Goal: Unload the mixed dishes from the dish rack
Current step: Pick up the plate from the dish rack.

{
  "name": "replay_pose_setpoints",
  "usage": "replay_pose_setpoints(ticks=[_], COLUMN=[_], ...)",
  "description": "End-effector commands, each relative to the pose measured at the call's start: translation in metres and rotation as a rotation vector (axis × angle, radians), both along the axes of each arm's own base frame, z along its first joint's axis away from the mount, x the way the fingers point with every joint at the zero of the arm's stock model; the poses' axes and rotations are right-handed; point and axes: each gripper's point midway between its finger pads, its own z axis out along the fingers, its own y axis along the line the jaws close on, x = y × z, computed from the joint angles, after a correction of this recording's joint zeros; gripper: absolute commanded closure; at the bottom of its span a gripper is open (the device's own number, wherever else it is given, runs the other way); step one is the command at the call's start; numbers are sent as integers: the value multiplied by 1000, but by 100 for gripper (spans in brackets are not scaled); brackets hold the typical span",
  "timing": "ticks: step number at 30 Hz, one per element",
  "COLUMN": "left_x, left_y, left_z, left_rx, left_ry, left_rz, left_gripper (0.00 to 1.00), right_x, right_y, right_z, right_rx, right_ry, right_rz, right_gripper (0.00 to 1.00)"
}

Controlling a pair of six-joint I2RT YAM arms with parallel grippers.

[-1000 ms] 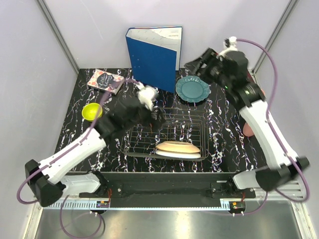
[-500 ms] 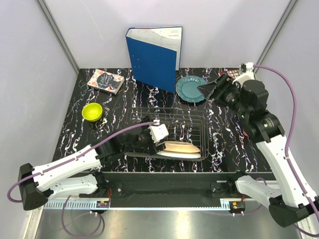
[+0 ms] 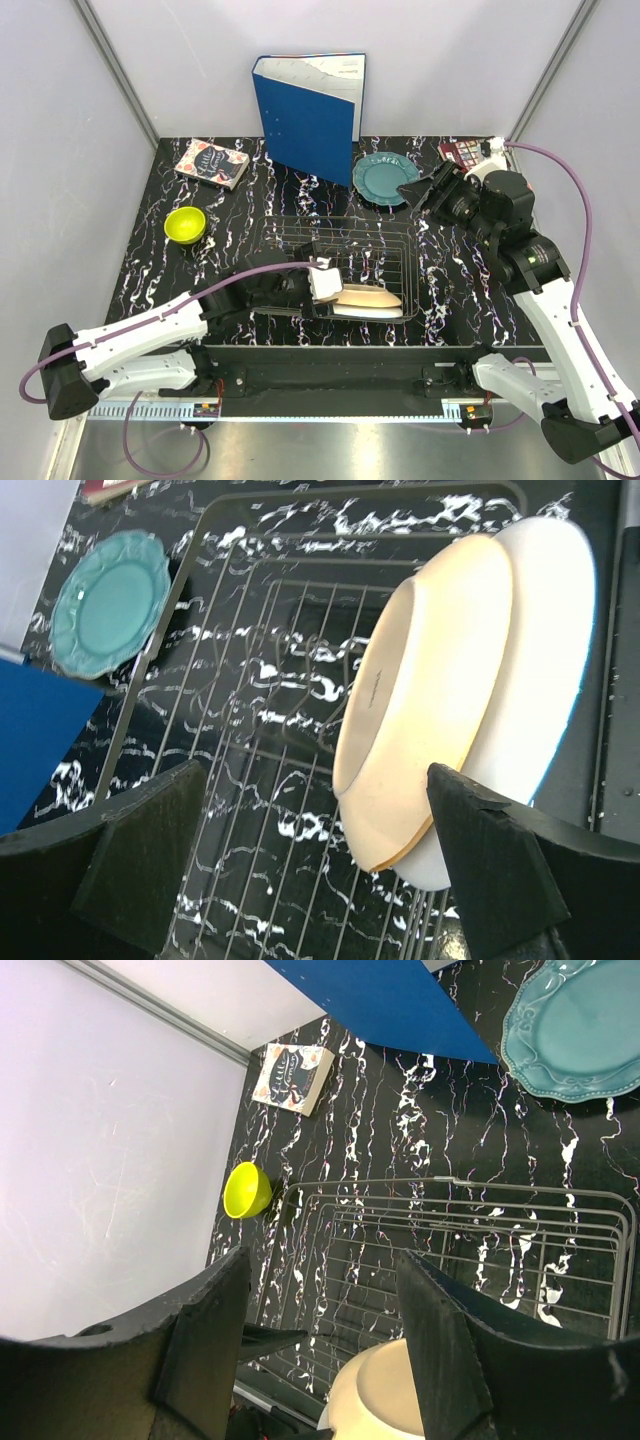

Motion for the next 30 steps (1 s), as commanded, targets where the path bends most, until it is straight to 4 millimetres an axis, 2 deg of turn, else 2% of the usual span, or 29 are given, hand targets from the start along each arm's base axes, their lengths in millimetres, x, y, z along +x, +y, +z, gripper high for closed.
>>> replay_pose_setpoints(ticks=[1,8,10,15,21,26,30], left_x=[-9,-16,-17,-23,-23,-18,-16], left_y=[-13,-11,-10,-6,-8,-15,-20], left_z=[13,4,11,14,-3,-24,-32], left_rx=[-52,-1,-5,12,43,62,54], left_ry=[-42,-35,-47,-44,-16,12,29], left_rz=[-97,-148,-156,-185,-184,-173,-167], left_gripper=[4,5,5,5,7,12,16], right_x=[-3,-2,-2,-1,2,4,5], right_y=[-1,-3,-3,-4,-3,-3,-4], right_z=[-1,-7,-6,-13,-18,-25,-27], right_rx=[-12,-28,-28,-37,-43,-51,-53], right_ry=[-8,9,5,21,34,51,55], right_rz=[10,-2,-2,-7,-10,-17,-22], right_gripper=[32,33,32,32,32,32,32])
